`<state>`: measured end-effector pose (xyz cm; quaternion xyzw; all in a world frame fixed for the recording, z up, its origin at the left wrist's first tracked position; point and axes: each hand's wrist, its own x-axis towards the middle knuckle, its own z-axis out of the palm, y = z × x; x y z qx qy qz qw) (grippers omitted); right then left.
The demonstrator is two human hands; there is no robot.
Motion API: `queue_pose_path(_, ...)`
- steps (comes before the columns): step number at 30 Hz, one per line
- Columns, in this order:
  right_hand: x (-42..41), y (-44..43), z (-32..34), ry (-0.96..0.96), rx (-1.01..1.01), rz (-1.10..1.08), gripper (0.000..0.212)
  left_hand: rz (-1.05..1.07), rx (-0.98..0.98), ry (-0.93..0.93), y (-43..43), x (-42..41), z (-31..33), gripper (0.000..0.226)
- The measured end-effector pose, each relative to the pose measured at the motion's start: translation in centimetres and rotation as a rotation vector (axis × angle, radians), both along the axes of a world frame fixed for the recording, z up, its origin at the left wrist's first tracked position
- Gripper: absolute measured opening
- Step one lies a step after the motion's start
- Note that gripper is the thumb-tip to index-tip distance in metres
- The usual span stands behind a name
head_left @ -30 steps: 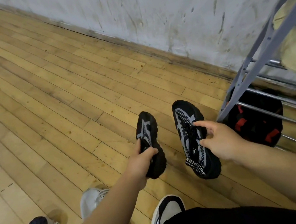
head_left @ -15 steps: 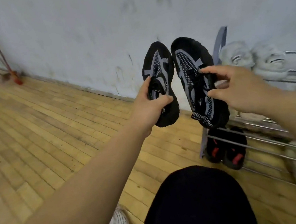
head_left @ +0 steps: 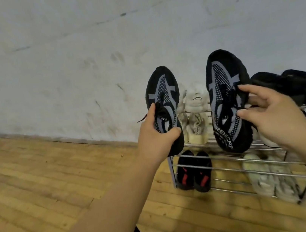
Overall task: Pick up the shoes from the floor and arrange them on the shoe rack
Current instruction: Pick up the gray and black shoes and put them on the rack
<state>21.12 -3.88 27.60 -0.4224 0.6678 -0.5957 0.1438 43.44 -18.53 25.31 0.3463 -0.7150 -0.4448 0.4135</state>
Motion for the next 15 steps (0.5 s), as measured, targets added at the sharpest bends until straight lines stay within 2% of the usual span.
queue_pose_path(6,-1.6,1.0,-0.7,0.003,0.035,-0.057,0.061,-0.027,0.015,-0.012,-0.3,-1.3,0.1,0.096)
queue_pose_path(10,-2.8,1.2,-1.3,-0.063,0.018,-0.079,0.061,-0.065,0.025,-0.03,-0.2,-2.5,-0.3,0.097)
queue_pose_path(13,-3.5,1.2,-1.5,-0.131,-0.029,-0.126,0.061,-0.197,0.026,-0.125,-0.8,-2.5,-0.4,0.096)
queue_pose_path(15,-4.0,1.4,-1.2,-0.238,-0.114,-0.149,0.06,-0.373,0.022,-0.252,-1.4,-2.1,-0.7,0.096)
